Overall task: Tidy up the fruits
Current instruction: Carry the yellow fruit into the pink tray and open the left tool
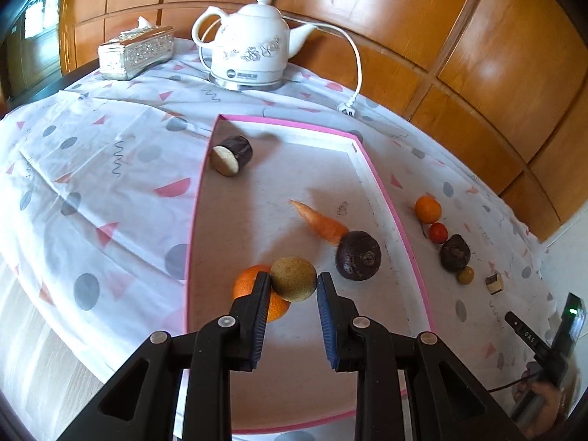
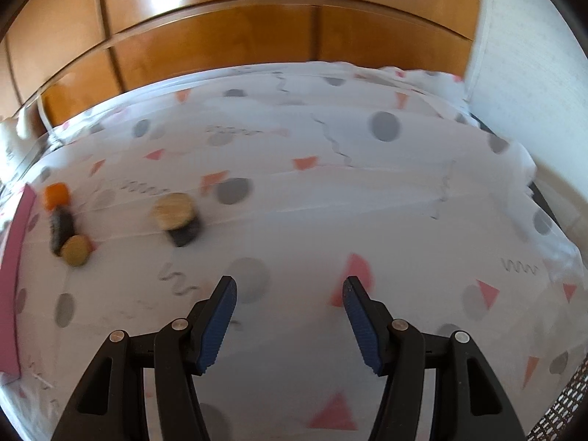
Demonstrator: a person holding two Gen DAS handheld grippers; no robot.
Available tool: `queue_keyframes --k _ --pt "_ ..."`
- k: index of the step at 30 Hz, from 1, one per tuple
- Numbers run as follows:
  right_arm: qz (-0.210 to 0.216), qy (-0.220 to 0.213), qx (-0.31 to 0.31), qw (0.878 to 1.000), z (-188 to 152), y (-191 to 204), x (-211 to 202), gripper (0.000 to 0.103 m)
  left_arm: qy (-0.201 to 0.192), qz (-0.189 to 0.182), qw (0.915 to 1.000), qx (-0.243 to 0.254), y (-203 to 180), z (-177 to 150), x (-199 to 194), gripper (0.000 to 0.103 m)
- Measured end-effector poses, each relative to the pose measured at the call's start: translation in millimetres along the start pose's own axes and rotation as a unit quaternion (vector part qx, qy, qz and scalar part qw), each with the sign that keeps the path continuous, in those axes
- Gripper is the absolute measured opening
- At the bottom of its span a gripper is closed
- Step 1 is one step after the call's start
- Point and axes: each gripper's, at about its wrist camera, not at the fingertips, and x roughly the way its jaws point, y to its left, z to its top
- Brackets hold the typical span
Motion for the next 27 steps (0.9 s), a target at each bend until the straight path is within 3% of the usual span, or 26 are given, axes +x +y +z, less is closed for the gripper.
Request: queue_keyframes --k 7,12,17,27 --pt "0.053 -0.002 -0.037 0.998 15 43 -7 0.061 -0.012 -0.009 0.9998 -0.011 11 -3 -12 0.026" --pt "0.073 -0.005 -0.062 0.995 25 70 -9 0.061 -0.021 -0.028 0.9988 -0.035 24 -2 -19 0.026" --pt "0.091 -0.011 -0.096 0.991 34 100 -12 0.061 -0.037 -0.024 0.9982 -0.041 32 2 -25 0.026" --pt "0.121 -0.006 -0.123 0.985 55 141 0 0.061 -0.023 -0.017 0.9993 -0.025 37 -9 -19 0.026"
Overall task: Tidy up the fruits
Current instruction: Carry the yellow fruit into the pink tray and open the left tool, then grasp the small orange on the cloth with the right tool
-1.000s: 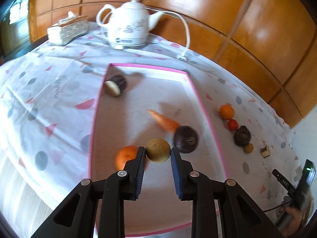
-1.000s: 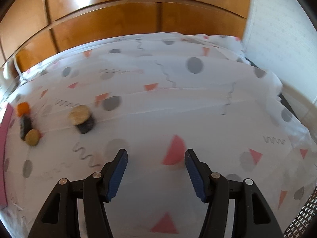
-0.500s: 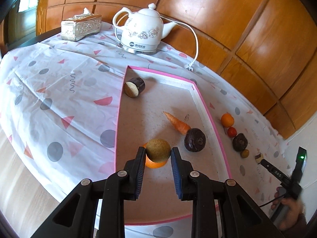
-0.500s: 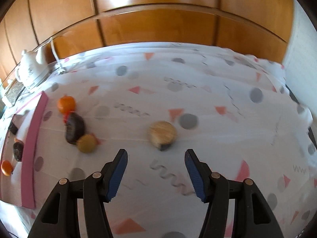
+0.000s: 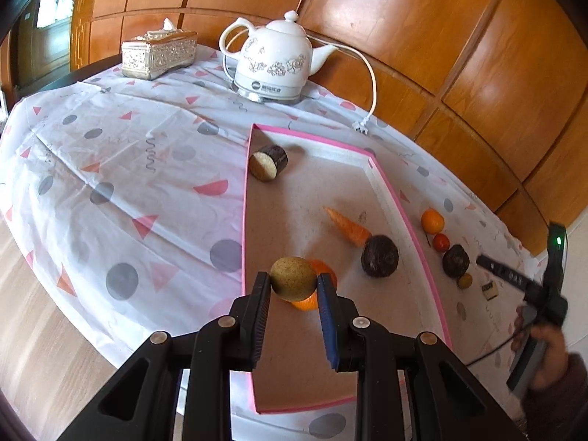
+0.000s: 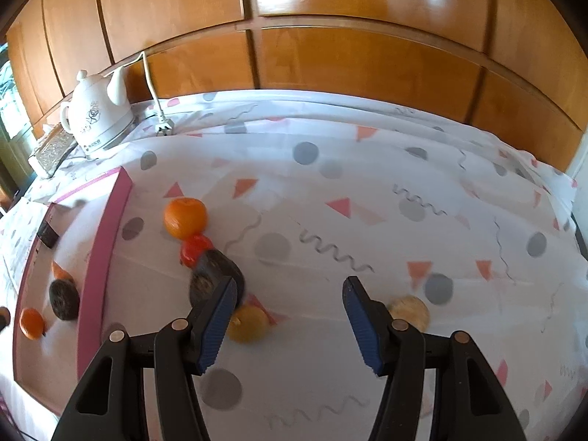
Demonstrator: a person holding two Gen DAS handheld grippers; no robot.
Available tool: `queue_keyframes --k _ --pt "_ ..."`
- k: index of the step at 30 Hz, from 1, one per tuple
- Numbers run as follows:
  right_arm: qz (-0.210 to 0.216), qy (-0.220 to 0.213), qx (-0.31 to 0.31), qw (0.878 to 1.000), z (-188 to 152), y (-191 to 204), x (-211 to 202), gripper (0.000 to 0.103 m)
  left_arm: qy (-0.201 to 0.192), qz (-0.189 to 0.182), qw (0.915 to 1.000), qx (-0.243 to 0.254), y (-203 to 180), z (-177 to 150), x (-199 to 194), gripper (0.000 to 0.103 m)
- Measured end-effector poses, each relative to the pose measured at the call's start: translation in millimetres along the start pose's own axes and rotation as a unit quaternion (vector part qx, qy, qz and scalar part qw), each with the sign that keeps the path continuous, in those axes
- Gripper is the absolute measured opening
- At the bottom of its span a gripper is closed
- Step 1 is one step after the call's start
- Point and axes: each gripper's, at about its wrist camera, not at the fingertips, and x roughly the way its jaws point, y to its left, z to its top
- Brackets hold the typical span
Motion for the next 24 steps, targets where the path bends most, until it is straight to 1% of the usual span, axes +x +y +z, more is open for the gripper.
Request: queue_keyframes --k 3,10,13,16,19,24 --pt "0.006 0.002 -0.007 1.0 8 8 6 0.061 0.005 0.001 1.0 0.001 1 -3 2 0.026" --pt "0.041 0.015 -0.015 0.999 28 30 24 0.061 0.018 -0.001 0.9998 0.008 -2 -10 6 0.026" --pt "0.054 0.022 -0.029 0.998 39 44 34 0.061 0.023 0.0 0.9997 0.011 -3 -12 7 0.026" --pt "0.05 0.023 -0.054 0.997 48 57 42 0.061 0.024 0.003 0.9996 0.017 -6 -14 8 0.026" --pt "0.042 0.032 -0.075 0.996 53 67 53 0.061 0.022 0.009 0.9994 0.026 -8 -15 9 0.026" --pt "0.051 0.037 -0.095 0.993 60 78 62 0.061 0.02 0.014 0.9994 0.024 -7 -15 9 0.027"
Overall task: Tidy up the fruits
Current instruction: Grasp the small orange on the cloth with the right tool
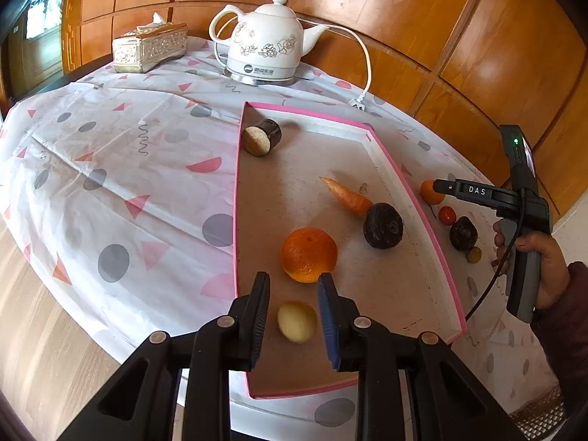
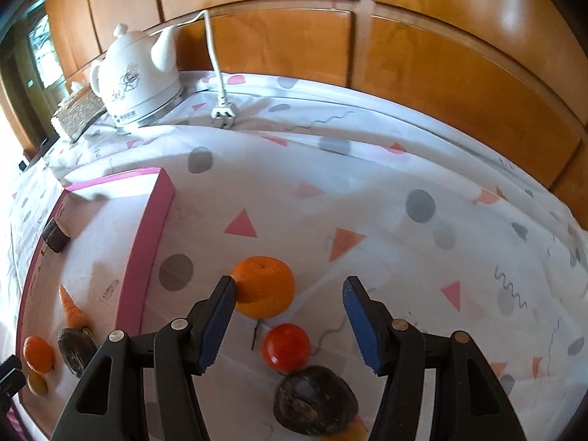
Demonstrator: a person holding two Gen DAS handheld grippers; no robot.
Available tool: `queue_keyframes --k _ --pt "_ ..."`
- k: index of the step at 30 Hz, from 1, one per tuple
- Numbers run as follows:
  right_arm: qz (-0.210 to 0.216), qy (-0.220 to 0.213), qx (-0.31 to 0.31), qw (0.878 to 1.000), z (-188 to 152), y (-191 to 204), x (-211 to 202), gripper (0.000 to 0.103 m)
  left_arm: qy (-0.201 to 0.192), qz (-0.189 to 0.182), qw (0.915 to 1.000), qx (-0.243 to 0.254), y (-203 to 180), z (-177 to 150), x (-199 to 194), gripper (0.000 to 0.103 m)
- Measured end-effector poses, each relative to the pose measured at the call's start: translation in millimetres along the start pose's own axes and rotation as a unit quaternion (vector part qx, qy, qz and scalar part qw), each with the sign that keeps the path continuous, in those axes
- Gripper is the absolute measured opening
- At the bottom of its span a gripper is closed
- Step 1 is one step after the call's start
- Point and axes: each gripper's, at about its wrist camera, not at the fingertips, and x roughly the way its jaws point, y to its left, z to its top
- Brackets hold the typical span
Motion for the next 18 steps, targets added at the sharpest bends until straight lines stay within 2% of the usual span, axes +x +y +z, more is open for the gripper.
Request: queue_keyframes --k 3,8,13,18 --pt "0.009 0.006 -0.004 1.0 1 4 5 0.061 -0.004 0.012 0.9999 -0.007 2 -1 0 0.034" --pt "0.022 0.016 -0.007 1.0 -2 10 11 0.06 -0.011 0.019 0.9997 -0.006 0 -3 0 0.038" --pt "0.037 0.017 -0.013 0.999 -4 16 11 0.042 -0.008 0.018 0.9998 -0.007 -2 -5 1 0.04" --pt "0.028 0.015 -0.027 0.999 -5 22 9 0.038 -0.014 0.019 0.9997 -0.007 -3 -5 -1 0.042"
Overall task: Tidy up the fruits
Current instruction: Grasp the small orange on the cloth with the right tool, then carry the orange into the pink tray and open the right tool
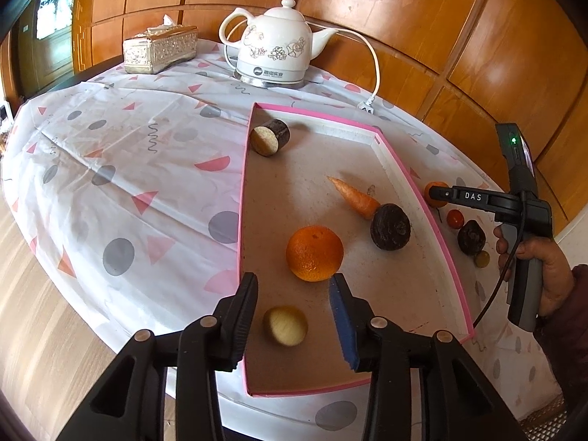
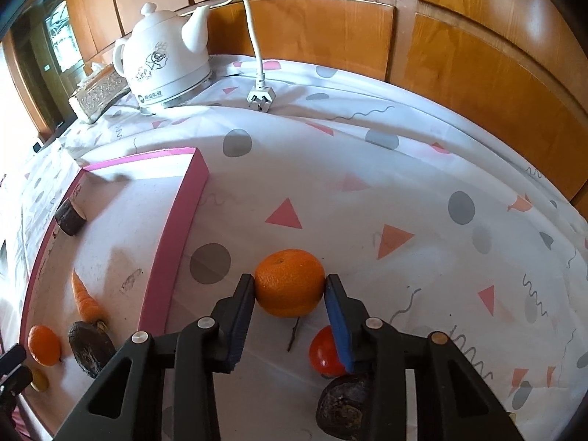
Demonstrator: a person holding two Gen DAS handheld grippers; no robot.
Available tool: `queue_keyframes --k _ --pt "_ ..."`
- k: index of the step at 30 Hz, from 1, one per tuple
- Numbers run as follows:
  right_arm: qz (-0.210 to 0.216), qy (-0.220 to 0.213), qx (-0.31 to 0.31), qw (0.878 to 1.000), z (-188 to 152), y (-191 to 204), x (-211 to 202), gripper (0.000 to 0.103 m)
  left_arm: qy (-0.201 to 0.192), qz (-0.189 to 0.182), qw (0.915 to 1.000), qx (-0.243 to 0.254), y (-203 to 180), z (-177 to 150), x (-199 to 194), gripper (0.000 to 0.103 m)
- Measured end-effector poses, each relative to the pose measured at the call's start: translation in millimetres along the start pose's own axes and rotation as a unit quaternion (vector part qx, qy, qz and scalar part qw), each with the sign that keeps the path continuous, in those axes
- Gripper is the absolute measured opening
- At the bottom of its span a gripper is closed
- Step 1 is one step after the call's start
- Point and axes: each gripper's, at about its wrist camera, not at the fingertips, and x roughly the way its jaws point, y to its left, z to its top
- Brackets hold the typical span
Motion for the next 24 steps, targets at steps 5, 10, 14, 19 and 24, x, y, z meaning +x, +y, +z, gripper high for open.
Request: queue_keyframes --k 5,10,14,19,24 --pt "-0.006 -0.004 0.01 1.0 -3 -5 -4 0.038 -0.008 0.001 1.0 -0.001 -1 0 -6 0.045" --pt "-0.011 -0.017 0.016 1.0 -4 -8 -16 0.038 -0.027 0.009 0.9995 -0.011 2 1 -16 0.054" --pt "-0.005 -0.038 0.013 0.999 -4 -3 -33 0.038 -0.035 0.015 0.999 -0.023 7 2 -22 0.054" --pt "0.018 -0.054 0.009 0.998 -10 7 -54 0.038 -0.04 0.026 0.9979 -0.045 15 2 -27 0.057" --pt "0.054 -0.064 -0.006 0.996 -22 26 -75 0.038 -0.04 0.038 0.9955 -0.076 29 1 -30 0.06"
